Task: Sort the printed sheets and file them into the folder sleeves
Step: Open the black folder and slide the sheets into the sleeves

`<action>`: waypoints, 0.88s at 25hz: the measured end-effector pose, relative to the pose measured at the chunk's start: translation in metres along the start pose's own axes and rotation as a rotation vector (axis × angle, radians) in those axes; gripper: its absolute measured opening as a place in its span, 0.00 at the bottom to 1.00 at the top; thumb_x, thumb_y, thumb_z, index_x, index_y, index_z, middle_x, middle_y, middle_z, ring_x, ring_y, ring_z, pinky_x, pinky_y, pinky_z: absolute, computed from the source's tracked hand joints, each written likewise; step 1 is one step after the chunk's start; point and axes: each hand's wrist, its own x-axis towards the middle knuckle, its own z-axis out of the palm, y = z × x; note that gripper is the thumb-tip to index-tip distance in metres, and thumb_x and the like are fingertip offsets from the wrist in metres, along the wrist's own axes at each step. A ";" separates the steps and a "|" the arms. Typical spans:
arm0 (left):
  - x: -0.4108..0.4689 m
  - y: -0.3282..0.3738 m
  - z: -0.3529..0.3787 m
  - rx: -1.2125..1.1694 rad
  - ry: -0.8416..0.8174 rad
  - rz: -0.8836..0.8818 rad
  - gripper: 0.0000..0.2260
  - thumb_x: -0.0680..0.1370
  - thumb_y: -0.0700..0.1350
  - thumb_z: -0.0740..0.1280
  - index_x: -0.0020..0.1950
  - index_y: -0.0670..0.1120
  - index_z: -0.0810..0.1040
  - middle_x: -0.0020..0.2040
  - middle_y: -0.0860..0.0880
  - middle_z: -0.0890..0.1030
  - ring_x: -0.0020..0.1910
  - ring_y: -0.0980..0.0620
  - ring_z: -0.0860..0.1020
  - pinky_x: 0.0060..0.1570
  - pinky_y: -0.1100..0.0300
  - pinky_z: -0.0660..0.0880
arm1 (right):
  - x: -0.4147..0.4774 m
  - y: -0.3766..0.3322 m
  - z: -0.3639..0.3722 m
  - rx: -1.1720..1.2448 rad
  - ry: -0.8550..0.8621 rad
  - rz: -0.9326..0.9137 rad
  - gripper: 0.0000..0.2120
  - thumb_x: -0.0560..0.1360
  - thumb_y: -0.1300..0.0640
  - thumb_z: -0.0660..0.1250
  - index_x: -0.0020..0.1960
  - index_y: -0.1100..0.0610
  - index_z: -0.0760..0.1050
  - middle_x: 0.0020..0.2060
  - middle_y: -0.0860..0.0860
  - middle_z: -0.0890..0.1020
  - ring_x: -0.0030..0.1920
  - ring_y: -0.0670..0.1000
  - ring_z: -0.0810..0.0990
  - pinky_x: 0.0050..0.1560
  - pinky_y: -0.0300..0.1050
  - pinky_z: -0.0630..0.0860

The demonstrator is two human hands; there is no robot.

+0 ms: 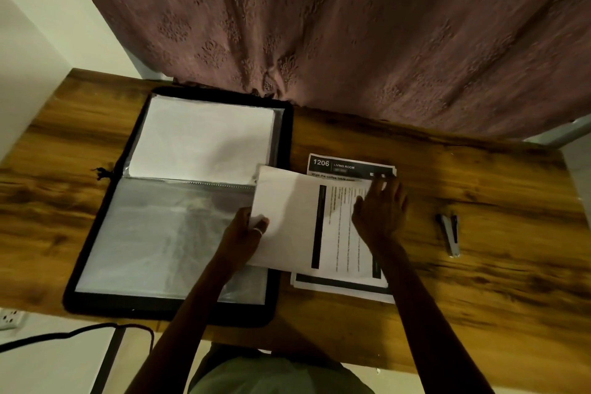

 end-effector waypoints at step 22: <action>-0.007 -0.032 -0.001 -0.099 -0.046 -0.152 0.12 0.80 0.45 0.68 0.63 0.45 0.76 0.56 0.46 0.80 0.52 0.46 0.81 0.50 0.47 0.83 | 0.044 -0.097 0.008 0.306 -0.307 -0.620 0.10 0.78 0.61 0.65 0.59 0.55 0.77 0.52 0.54 0.82 0.53 0.55 0.81 0.52 0.50 0.79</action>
